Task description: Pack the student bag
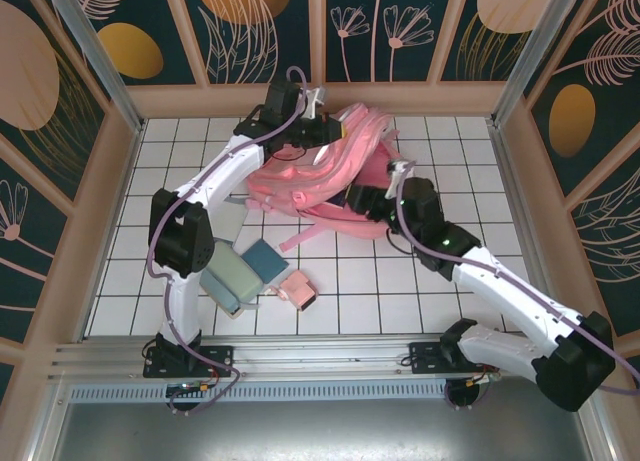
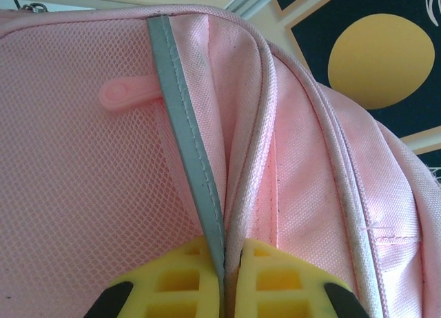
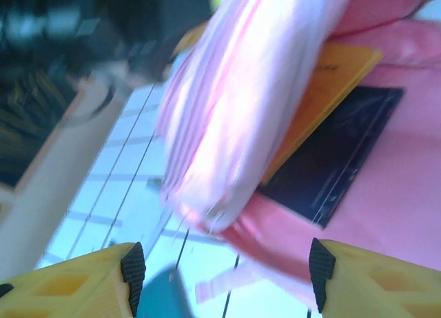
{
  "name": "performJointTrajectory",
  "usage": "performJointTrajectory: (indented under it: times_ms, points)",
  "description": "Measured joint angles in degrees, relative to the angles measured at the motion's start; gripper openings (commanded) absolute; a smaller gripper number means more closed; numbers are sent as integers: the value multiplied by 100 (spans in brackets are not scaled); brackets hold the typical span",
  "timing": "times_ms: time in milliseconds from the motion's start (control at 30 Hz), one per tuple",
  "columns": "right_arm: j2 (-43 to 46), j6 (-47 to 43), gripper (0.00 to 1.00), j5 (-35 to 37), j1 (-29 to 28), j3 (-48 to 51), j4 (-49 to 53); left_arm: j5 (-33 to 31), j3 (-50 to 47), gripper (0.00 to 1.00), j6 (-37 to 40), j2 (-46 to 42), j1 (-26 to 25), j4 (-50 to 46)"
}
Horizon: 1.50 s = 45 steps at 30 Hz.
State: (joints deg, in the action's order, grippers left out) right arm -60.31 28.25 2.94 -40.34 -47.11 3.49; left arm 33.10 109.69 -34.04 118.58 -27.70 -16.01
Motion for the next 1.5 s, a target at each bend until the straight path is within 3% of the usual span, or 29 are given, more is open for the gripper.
performJointTrajectory:
  times_ms: [133,467,500,600,767,967,1233,1500]
  points:
    - [-221,-282,66,-79,-474,-72,278,-72,22,0,13,7,22,31]
    - [-2011,-590,71,177,-2052,-977,933,-369,216,0,299,155,33,-94]
    - [-2168,-588,71,195,-2103,-1032,992,-382,216,8,313,157,44,-92]
    - [-2457,-575,71,282,-2120,-1128,1091,-378,264,45,380,205,120,-76]
    - [-2533,-529,71,313,-1906,-1331,1150,-518,474,57,496,439,243,-109]
    - [-2914,-466,71,-7,-1401,-1961,1121,-968,-1558,61,273,-669,678,334]
    - [-4857,-37,68,-1150,-984,-3633,916,-2256,-3985,71,-358,-2815,2367,949]
    - [-6942,603,65,-1978,-1021,-5877,1137,-2415,-5718,72,-833,-2931,3340,1285]
